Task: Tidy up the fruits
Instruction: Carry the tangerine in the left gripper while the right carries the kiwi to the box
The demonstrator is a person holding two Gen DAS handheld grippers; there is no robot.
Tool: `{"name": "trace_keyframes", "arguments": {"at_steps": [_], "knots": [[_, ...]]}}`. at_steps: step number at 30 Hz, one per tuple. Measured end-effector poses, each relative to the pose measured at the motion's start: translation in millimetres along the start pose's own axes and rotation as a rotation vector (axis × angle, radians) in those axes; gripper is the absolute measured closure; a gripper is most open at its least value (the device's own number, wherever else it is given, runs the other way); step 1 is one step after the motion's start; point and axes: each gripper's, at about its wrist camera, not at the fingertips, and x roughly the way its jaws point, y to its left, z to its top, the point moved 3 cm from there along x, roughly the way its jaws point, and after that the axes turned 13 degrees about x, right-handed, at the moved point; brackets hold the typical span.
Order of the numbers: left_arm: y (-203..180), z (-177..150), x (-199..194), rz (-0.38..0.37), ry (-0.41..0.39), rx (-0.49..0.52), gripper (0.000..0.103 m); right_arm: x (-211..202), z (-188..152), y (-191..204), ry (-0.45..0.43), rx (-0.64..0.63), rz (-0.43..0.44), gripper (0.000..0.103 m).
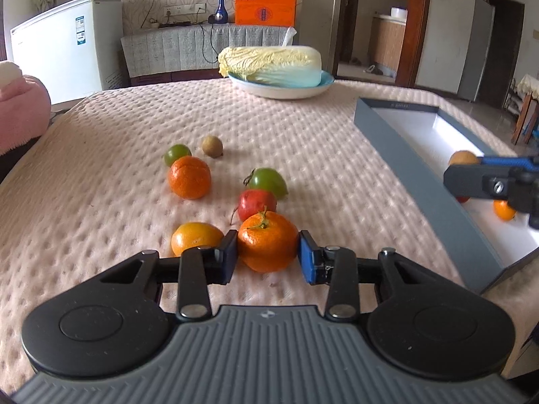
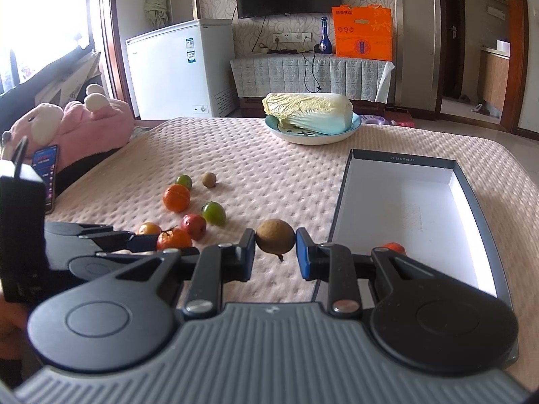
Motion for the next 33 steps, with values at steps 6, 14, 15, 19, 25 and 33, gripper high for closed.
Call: {"name": "trace_keyframes", "arguments": {"at_steps": [6,14,15,19,25,33], "knots": [[-7,9,-12,-0.003,-0.017,0.014,0.06,-6,1,1,-0.009,-0.003,0.007,0.074],[-17,18,-24,-0.001,-0.042,0.016,0.06,-17,0,-7,-0.022,0.008,0.0,0.074],[-19,19,-25,0.0,-0.044,0.017,0.06,-19,1,-9,-0.025,0.011,-0.002,0.074],[-27,24,-29,-0.005,-0.055,0.025,0.06,-26,2,-19,-0.036,0.027,-0.014,0.074],[-51,32,-31,-0.034,-0.067,0.057,0.06,-37,2,-39,-0.044,0.054,-0.045,0.074],[-87,46,-26,-0.069,-0.088,0.092,0.06,-51,2,-69,-0.054,0.092,-0.091,0.074]]}}
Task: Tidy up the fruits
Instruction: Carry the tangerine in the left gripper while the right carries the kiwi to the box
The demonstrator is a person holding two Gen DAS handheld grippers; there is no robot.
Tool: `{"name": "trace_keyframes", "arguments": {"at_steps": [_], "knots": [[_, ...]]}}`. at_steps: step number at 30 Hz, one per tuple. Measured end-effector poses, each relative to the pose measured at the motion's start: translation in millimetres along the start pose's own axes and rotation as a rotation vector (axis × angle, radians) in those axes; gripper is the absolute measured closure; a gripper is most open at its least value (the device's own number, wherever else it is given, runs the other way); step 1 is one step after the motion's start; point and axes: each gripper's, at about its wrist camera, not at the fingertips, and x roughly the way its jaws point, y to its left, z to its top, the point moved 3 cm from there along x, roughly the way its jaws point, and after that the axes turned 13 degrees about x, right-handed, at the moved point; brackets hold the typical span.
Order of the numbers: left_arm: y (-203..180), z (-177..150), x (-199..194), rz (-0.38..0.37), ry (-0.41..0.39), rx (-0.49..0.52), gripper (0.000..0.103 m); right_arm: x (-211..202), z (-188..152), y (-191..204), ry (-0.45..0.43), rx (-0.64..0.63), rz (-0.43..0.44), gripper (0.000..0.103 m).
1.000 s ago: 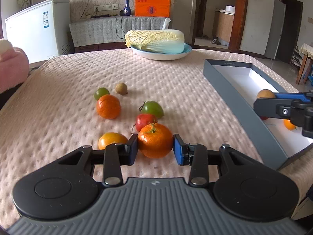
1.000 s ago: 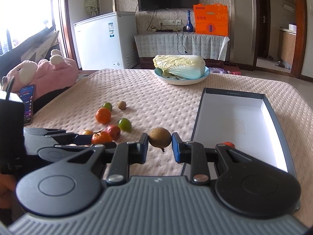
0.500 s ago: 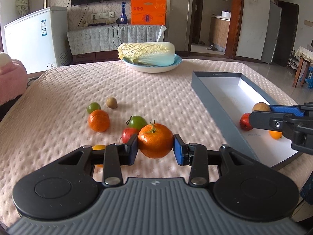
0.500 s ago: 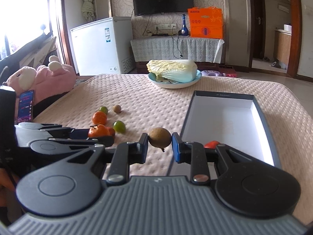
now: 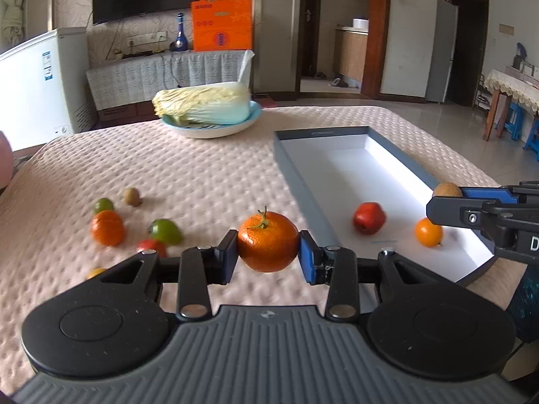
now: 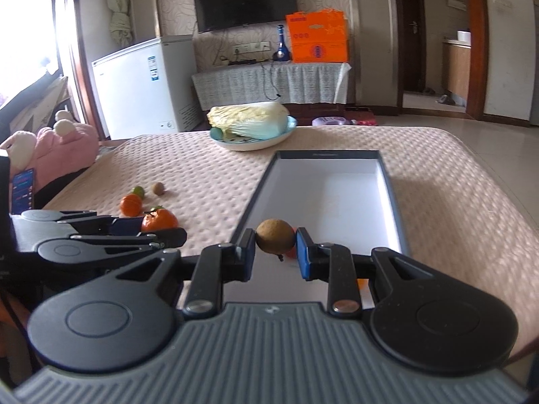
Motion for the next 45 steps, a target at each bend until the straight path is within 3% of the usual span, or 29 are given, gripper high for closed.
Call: {"name": "trace_keyframes", "arguments": {"at_steps": [11,45], "knots": [[-22,13,15,-0.034,-0.006,0.002,0.06,-4,-1,-21,0.008,0.018,-0.032,0.074],[-65,56,64,-0.128,-0.06,0.025,0.059,1,-6,-31,0.061,-0.007,-0.064,0.074]]}}
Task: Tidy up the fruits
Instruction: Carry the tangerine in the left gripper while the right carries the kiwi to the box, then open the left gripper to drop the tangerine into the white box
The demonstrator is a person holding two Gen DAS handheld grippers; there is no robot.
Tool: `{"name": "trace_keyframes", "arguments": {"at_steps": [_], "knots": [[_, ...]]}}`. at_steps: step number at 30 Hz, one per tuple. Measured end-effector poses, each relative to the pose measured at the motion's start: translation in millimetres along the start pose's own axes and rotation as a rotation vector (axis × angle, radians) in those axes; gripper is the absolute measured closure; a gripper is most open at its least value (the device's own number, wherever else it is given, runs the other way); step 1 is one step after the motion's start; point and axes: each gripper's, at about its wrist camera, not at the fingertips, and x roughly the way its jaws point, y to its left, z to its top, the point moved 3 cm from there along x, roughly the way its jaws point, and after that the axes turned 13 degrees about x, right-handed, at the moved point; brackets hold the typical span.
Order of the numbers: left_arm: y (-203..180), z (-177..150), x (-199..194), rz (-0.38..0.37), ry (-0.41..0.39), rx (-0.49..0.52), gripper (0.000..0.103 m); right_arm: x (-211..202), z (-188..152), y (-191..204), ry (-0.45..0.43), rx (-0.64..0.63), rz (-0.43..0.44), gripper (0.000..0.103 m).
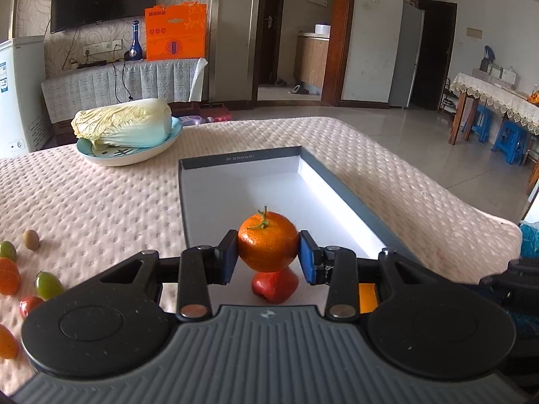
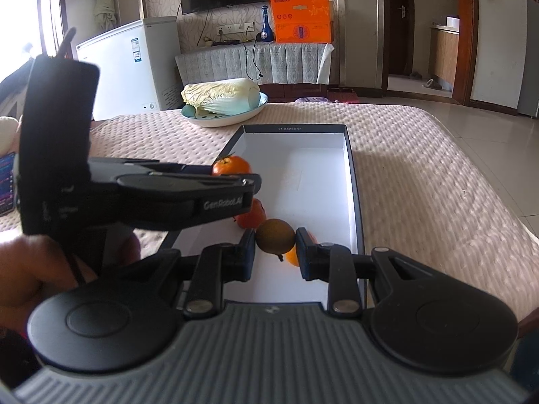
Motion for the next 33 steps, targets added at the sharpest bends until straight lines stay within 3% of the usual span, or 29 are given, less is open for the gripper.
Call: {"name": "trace_keyframes", "arguments": {"at_steps": [33], "knots": [[2,18,44,-0.03,0.046,0.004,0.059,3,-3,4,0.021,-0.017,0.008,0.074]]}}
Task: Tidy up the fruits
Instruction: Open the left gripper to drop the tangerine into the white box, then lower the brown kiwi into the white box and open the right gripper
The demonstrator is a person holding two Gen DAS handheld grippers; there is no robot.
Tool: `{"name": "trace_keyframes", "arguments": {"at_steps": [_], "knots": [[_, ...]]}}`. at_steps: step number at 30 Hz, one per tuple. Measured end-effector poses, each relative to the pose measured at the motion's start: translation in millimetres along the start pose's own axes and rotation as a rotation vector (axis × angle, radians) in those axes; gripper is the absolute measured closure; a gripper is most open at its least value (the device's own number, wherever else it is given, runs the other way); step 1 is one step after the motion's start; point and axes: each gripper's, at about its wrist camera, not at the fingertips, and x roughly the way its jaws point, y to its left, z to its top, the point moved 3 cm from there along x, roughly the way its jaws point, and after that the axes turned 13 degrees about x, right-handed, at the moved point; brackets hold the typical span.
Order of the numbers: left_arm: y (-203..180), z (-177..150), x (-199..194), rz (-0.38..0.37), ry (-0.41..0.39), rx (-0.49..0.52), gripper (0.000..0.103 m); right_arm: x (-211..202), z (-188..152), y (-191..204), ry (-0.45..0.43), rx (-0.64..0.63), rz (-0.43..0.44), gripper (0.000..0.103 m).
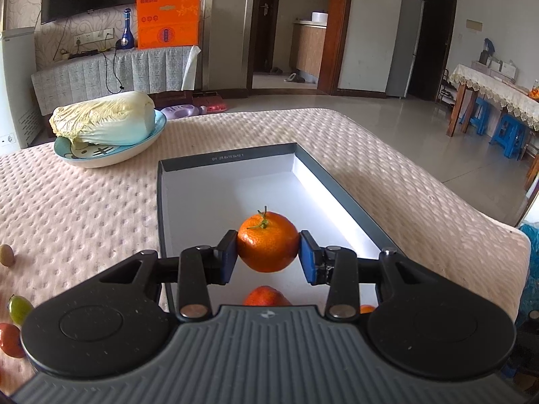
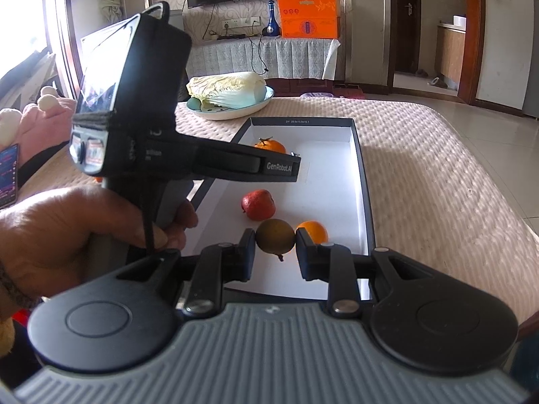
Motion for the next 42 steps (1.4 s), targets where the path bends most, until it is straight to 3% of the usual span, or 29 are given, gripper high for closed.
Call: {"name": "trace_keyframes", "arguments": {"at_steps": [3,5,7,26,31,42], "knots": [[-1,-1,-1,0.004,-0.001,0.006,0.058,0,0,0,-0.003,0.002,-0.002,0.074],[-1,-1,-3,0.008,-0.013,0.01,0.047,0,0,-1,-0.004,0.005,-0.003,0.074],[-1,0,-5,0.013,-0.028,0.014,0.042,-1,1,-1,-0.005,0.008,-0.004,0.074],[3,-7,-37,0.024,-0.046,0.003,0.041,18,11,-9,-0.004,0.051,-0.047,0.074],[3,-18,-57,0.051,-0.034,0.014,0.041,24,13,-2,-0.004,0.063,-0.031,0.073],[22,-37,-111,0.098,-0.024,-0.067,0.042,38,14,1,0.024,0.084,-0.037,0.073]]}}
